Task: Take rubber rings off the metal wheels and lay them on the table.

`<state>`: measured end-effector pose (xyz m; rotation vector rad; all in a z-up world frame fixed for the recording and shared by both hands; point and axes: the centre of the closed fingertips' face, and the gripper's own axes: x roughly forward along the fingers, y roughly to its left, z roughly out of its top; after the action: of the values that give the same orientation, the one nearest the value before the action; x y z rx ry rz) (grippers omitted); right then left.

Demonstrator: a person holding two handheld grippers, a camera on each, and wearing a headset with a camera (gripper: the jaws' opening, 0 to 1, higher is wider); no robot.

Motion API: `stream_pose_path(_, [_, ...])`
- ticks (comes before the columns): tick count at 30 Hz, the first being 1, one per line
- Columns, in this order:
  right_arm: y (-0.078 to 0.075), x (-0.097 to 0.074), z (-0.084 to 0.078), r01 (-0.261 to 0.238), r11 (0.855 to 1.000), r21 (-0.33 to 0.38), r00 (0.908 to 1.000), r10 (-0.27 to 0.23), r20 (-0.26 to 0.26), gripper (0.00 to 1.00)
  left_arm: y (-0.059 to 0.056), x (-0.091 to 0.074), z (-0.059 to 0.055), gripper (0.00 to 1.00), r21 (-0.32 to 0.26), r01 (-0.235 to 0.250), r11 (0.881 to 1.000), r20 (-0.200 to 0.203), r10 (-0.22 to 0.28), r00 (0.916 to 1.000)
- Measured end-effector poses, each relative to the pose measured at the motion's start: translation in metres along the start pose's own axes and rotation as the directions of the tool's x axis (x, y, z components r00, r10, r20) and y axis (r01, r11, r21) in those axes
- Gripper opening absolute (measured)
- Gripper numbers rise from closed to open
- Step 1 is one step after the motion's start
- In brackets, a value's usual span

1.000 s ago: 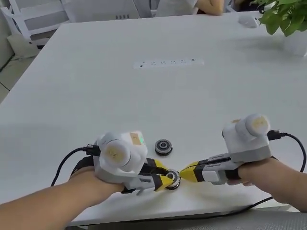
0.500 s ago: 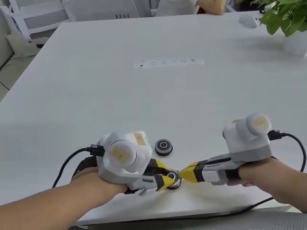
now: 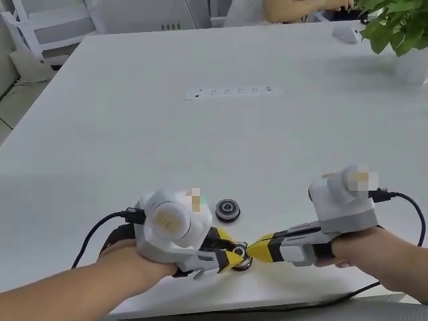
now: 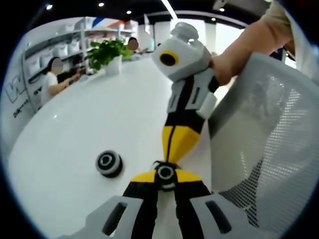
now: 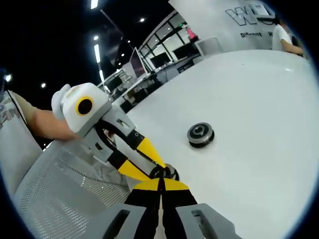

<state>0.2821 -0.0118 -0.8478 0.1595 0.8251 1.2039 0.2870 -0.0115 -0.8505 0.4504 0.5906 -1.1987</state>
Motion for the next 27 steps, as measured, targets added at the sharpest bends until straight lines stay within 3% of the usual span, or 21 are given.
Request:
stream_pose_path(19, [0.006,0.001,0.002,-0.033,0.999,0.004,0.9993,0.033,0.020,0.00,0.000,0.000,0.000,0.12,-0.008,-0.001,1.000,0.001,0.001,1.0000])
stream_pose_path(20, [0.027,0.002,0.007,-0.144,0.989,0.035,0.9886,0.143,0.048,0.00,0.001,0.000,0.000,0.12,-0.008,-0.004,1.000,0.003,0.004,1.0000])
stream_pose_path(21, [0.016,0.002,0.003,-0.065,0.997,-0.044,0.9977,0.066,0.016,0.00,0.001,0.001,0.001,0.12,-0.009,-0.004,1.000,0.003,0.005,1.0000])
stream_pose_path(23, [0.015,0.002,0.003,-0.066,0.998,-0.007,0.9976,0.066,0.021,0.00,0.001,0.000,0.001,0.12,-0.011,-0.004,1.000,0.005,0.005,1.0000])
stream_pose_path(27, [0.009,0.000,0.002,-0.043,0.999,-0.024,0.9986,0.044,0.028,0.00,0.001,0.000,0.001,0.12,-0.009,-0.005,1.000,0.005,0.005,1.0000])
